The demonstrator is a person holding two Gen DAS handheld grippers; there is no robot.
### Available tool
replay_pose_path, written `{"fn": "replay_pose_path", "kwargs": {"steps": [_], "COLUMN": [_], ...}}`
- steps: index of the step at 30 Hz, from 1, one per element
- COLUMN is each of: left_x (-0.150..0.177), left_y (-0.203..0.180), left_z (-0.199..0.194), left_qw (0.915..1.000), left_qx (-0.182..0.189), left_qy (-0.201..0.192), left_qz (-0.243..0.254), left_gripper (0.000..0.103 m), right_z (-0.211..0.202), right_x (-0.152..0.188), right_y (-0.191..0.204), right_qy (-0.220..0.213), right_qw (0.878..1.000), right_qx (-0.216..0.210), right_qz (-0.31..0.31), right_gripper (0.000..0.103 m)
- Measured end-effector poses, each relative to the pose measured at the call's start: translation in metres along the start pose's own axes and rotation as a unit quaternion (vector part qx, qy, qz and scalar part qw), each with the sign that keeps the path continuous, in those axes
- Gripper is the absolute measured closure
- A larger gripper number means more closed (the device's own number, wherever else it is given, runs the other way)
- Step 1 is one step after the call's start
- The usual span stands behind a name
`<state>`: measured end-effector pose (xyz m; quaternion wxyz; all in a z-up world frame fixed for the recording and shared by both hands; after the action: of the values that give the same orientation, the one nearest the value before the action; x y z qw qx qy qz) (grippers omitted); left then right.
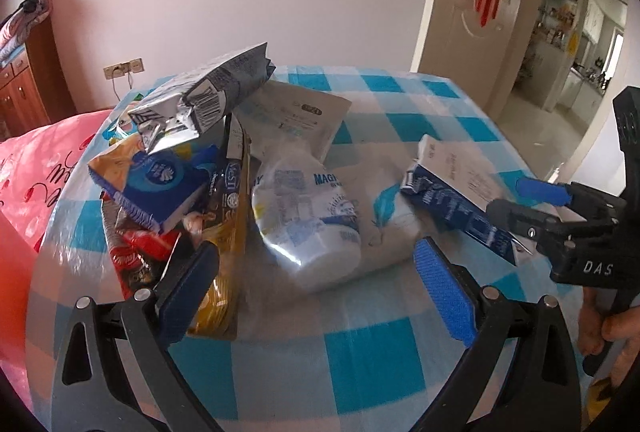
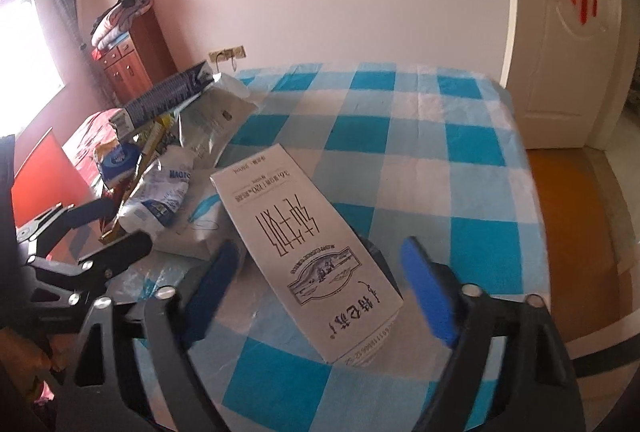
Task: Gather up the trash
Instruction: 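Grasp the white printed milk carton with the right tool, then grasp the white plastic bottle with the left tool while the right tool holds the carton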
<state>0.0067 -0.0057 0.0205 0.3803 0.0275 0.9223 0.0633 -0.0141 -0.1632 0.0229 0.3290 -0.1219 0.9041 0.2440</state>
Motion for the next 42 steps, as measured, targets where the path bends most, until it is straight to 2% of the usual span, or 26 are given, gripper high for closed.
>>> {"fn": "replay_pose_path", "kwargs": {"steps": [6, 12, 17, 20, 23, 27, 28, 31, 36, 42], "left_x": [-0.008, -0.014, -0.013, -0.012, -0.009, -0.006, -0.006, -0.006, -0.004, 0.004], "left_y": [-0.001, -0.002, -0.001, 0.0, -0.001, 0.001, 0.002, 0.006, 0.007, 0.011], "left_z": [0.013, 0.018, 0.019, 0.018, 0.017, 0.014, 0.013, 0.012, 0.009, -0.004], "left_qw": [0.9998, 0.9994, 0.9988, 0.9985, 0.9976, 0.9969, 0.997, 0.9978, 0.9985, 0.9995], "left_qx": [-0.02, -0.035, -0.049, -0.053, -0.068, -0.075, -0.075, -0.064, -0.054, -0.03], "left_qy": [0.004, 0.0, -0.005, -0.007, -0.014, -0.016, -0.015, -0.008, 0.001, 0.003], "left_qz": [-0.001, 0.002, -0.002, 0.0, 0.008, 0.015, 0.015, 0.011, 0.013, 0.007], "left_gripper": [0.007, 0.014, 0.025, 0.027, 0.036, 0.045, 0.048, 0.048, 0.048, 0.049], "right_z": [0.015, 0.024, 0.028, 0.028, 0.024, 0.022, 0.021, 0.02, 0.019, 0.002], "right_x": [-0.003, -0.005, -0.006, -0.004, -0.003, -0.002, -0.001, 0.003, 0.008, 0.019], "right_y": [-0.008, -0.007, -0.005, -0.002, 0.002, 0.006, 0.008, 0.01, 0.009, 0.011], "right_qy": [0.019, 0.03, 0.035, 0.036, 0.031, 0.029, 0.029, 0.03, 0.031, 0.011], "right_qw": [0.999, 0.998, 0.998, 0.998, 0.997, 0.997, 0.997, 0.997, 0.997, 0.997], "right_qx": [-0.03, -0.047, -0.055, -0.06, -0.069, -0.069, -0.067, -0.068, -0.075, -0.075], "right_qz": [0.013, 0.004, -0.003, -0.006, -0.002, -0.006, -0.009, -0.006, 0.0, 0.012], "right_gripper": [0.016, 0.015, 0.015, 0.015, 0.022, 0.025, 0.028, 0.037, 0.038, 0.038]}}
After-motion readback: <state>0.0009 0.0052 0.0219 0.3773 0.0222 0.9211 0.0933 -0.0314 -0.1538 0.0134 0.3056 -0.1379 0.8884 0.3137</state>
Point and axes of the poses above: each gripper's, at about its wrist camera, not at the fingertips, and z roughly the way its jaws point, y to its left, x to its underside, the point moved 3 cm from there along z, roughly the way its jaws point, and after that the axes turned 15 degrees about -x, right-handed, at the moved point
